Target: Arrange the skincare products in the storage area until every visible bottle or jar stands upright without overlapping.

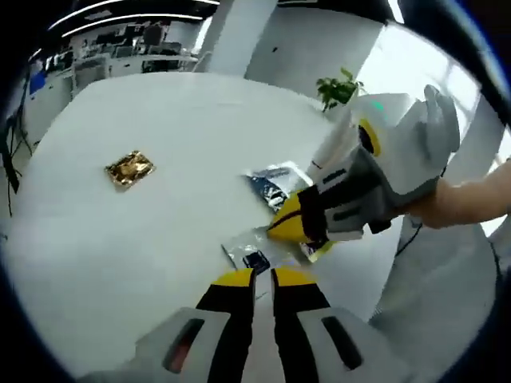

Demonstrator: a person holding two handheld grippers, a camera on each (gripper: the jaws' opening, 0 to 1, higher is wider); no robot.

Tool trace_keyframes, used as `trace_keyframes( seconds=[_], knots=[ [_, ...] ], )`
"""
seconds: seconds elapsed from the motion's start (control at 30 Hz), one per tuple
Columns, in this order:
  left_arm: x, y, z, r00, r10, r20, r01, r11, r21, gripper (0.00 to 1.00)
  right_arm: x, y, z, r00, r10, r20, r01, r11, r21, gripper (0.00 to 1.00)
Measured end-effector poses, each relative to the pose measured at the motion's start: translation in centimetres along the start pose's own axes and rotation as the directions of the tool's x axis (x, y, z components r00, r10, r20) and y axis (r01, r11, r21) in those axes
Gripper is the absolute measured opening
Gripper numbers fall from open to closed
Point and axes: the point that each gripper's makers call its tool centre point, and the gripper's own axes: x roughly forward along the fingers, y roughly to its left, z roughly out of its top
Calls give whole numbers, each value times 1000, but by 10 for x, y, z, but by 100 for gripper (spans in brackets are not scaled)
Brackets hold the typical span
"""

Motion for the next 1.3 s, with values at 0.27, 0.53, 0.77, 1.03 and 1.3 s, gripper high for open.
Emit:
trace_keyframes(
  seconds=[0.27, 0.53, 0.77, 1.03, 1.3],
  knots=[
    [33, 2, -4, 998, 31, -59, -15, 969, 245, 14, 0, 0, 0, 1000, 5, -1, -5, 1000, -6, 1],
    [37, 7, -17, 991, 68, -112, -37, 966, 256, 18, 1, 0, -1, 1000, 11, 2, -11, 1000, -14, 2],
    [37, 8, -17, 990, 83, -110, -54, 967, 247, 19, -10, -11, 11, 995, -28, 90, 28, 1000, 2, 9],
    [36, 7, -16, 991, 82, -109, -53, 967, 251, 19, -35, -10, 18, 987, -33, 156, 35, 999, -6, 10],
    [37, 2, -14, 994, 63, -90, -40, 970, 240, 21, -45, -7, 4, 986, -30, 165, 26, 999, 24, 9]
  ],
)
